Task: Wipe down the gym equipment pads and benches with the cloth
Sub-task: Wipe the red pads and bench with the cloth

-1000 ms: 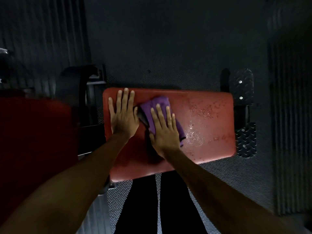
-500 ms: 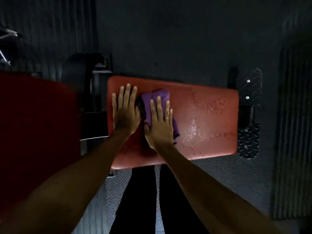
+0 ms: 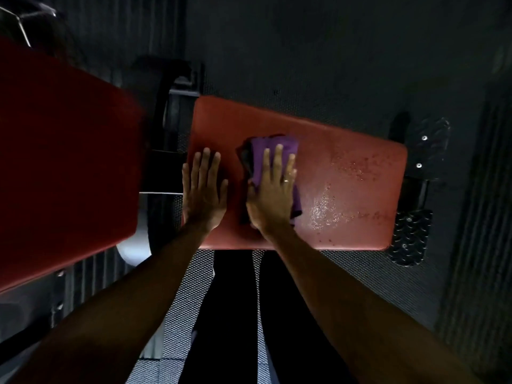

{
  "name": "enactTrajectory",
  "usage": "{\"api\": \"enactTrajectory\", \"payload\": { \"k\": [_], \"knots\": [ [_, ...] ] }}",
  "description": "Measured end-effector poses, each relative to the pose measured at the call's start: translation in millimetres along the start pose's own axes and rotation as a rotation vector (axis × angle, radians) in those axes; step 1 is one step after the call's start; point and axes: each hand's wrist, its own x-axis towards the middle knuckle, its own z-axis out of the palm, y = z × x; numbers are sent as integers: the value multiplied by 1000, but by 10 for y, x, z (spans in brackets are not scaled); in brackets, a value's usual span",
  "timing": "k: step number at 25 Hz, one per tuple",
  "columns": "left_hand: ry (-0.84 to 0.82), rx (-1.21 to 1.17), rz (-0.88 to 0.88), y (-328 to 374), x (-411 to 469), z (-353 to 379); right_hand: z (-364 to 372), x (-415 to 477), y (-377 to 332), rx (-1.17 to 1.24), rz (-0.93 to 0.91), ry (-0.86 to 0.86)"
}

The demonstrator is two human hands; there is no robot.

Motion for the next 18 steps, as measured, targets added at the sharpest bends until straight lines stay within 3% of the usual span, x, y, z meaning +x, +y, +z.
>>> {"api": "enactTrajectory", "payload": {
  "k": [3, 7, 10, 14, 16, 18],
  "knots": [
    [-14, -21, -32, -21, -180, -8, 235, -493, 8, -40, -219, -26],
    [-15, 14, -89, 6, -447, -37, 121, -944, 710, -157, -513, -100],
    [-38, 18, -115, 61, -656, -52, -115, -747, 1035, -231, -407, -62],
    [-20, 10, -108, 132, -903, -21, -46, -474, 536, -76, -79, -15],
    [-13, -7, -109, 174, -995, 15, 152, -675, 250, -22, -127, -45],
    [-27, -11, -97, 208, -1064, 45, 264, -999, 310, -90, -299, -118]
  ]
}}
